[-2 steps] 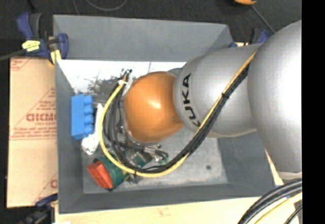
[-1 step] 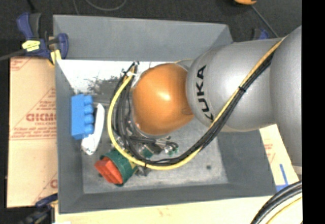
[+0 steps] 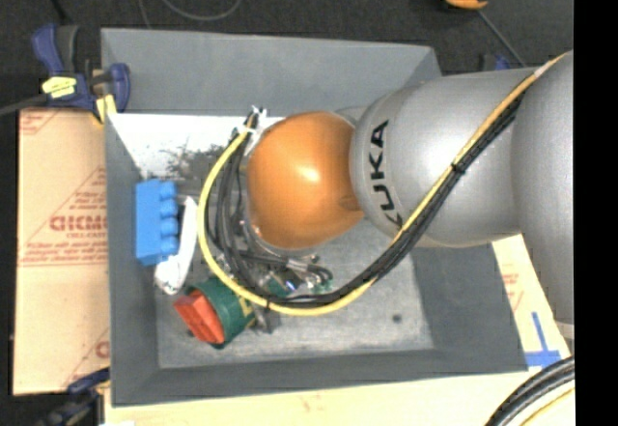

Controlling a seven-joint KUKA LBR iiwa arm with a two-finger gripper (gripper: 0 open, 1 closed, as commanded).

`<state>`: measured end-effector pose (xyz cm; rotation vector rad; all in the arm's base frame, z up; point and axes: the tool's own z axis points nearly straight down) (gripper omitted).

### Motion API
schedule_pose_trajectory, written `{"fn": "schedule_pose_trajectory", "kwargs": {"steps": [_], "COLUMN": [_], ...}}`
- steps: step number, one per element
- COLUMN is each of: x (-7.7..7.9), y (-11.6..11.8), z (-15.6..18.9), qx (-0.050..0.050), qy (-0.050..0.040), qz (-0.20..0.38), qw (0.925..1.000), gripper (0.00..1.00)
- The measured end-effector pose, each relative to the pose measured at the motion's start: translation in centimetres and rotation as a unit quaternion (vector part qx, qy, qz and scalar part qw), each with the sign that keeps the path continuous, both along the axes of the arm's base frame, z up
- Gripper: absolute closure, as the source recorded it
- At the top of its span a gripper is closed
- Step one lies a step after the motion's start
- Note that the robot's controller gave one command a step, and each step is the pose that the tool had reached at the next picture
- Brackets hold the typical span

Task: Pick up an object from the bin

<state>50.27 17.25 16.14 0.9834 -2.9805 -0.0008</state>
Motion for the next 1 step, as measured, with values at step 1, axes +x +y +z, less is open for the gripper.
{"fn": "schedule_pose_trajectory", "kwargs": {"steps": [1], "x": [-0.54], "y": [0.14], "z": [5.30], "qx": [0.000], "qy": [0.0006], "qz": [0.004], "qw": [1.0000], "gripper": [1.00]}}
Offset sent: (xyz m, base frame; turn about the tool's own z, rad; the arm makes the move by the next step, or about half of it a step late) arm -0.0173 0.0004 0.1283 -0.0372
